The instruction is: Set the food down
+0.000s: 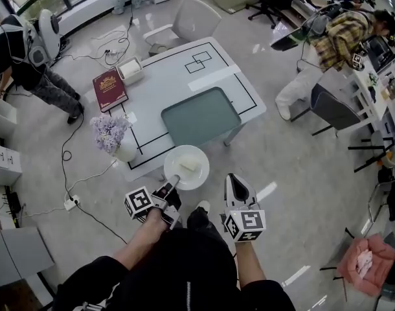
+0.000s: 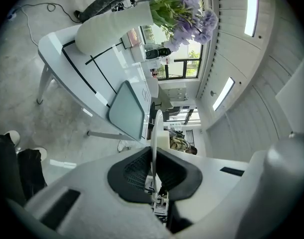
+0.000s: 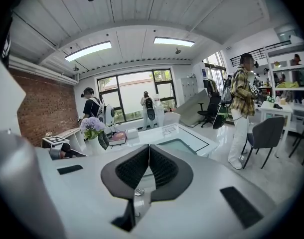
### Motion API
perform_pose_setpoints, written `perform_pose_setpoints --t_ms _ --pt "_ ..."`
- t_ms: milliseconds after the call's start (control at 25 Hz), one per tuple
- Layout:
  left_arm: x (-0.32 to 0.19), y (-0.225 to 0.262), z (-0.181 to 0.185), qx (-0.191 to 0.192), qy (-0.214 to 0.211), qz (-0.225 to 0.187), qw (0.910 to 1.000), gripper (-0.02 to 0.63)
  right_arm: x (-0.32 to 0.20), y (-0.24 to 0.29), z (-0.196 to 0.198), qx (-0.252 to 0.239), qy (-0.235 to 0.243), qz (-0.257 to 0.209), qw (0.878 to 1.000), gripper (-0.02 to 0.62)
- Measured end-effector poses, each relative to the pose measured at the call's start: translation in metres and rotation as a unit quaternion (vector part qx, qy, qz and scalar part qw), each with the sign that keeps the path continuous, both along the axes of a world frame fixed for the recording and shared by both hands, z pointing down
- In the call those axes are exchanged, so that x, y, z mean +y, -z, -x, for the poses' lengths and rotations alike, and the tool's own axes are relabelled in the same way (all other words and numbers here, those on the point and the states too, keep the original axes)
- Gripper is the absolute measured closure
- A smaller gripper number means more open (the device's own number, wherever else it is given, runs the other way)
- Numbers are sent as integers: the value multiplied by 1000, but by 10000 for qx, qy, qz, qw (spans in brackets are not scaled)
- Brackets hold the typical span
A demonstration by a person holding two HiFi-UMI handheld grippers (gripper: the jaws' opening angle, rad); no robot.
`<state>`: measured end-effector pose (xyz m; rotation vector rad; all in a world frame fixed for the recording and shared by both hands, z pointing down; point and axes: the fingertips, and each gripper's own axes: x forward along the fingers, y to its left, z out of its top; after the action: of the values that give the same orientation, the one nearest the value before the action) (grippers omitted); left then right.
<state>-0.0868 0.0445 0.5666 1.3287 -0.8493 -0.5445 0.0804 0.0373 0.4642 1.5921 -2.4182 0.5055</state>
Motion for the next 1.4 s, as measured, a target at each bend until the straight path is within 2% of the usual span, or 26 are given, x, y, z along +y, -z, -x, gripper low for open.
perform_pose_setpoints --t_ms 680,1000,1400 --pt "-28 8 -40 -79 656 -132 9977 584 -32 0 -39 -86 591 -104 9982 584" --pt "-29 9 -55 -77 646 -94 9978 584 -35 3 -54 -162 548 -139 9983 584" --pt "-39 10 -56 -119 705 -72 9974 584 -42 -4 -56 -217 604 -30 9979 584"
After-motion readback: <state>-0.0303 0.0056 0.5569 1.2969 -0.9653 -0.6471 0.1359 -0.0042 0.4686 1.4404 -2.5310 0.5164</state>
